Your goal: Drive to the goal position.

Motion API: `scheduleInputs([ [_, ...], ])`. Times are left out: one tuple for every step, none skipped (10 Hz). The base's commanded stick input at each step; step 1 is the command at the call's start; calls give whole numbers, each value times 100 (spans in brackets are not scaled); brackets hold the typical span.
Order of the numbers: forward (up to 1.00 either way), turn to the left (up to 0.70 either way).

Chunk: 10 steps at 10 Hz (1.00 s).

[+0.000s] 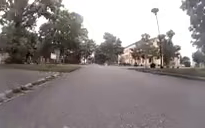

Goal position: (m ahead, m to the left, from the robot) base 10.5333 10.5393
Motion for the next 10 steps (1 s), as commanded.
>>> scheduleInputs([
  [70,0],
  [70,0],
  [70,0],
  [70,0],
  [70,0],
  [70,0],
  [70,0],
  [70,0],
  [70,0],
  [70,0],
])
